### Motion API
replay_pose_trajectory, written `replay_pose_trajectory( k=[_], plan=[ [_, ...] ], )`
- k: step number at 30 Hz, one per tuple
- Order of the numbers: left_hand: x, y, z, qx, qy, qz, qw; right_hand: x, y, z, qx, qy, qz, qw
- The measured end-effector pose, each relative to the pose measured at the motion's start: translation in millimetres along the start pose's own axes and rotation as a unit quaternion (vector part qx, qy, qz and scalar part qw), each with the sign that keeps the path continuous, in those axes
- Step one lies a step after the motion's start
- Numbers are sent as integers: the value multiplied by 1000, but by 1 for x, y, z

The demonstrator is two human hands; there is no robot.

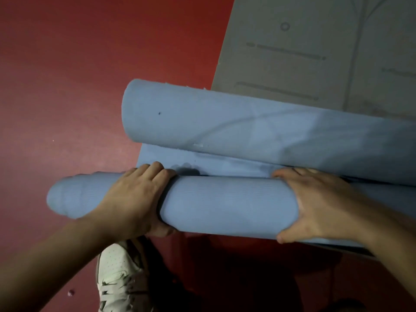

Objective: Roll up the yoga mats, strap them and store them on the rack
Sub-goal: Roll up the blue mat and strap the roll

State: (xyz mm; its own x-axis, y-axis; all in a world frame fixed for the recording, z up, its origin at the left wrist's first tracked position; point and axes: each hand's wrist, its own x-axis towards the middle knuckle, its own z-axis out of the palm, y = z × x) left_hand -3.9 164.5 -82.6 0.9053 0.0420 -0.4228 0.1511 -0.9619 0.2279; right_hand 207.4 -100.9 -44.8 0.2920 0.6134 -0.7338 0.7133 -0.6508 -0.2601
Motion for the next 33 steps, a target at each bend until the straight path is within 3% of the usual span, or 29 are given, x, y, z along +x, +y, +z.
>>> replay_pose_trajectory(
  k=[7,16,20,26,28,33],
  plan=[
    [12,-12,-12,-90,15,5,996,11,16,-6,34,28,23,999],
    [33,-20,-33,-238,103,-11,966,40,45,-35,83,162,42,982],
    [26,-3,-25,-120,178,-22,976,42,44,-43,84,186,53,978],
    [21,22,-3,69,92,-45,992,41,41,-35,93,254,48,962],
    [30,19,-5,69,110,-55,990,35,40,-32,63,242,48,967],
    [41,10,-11,57,124,-37,990,25,32,-28,-82,67,24,994]
  ],
)
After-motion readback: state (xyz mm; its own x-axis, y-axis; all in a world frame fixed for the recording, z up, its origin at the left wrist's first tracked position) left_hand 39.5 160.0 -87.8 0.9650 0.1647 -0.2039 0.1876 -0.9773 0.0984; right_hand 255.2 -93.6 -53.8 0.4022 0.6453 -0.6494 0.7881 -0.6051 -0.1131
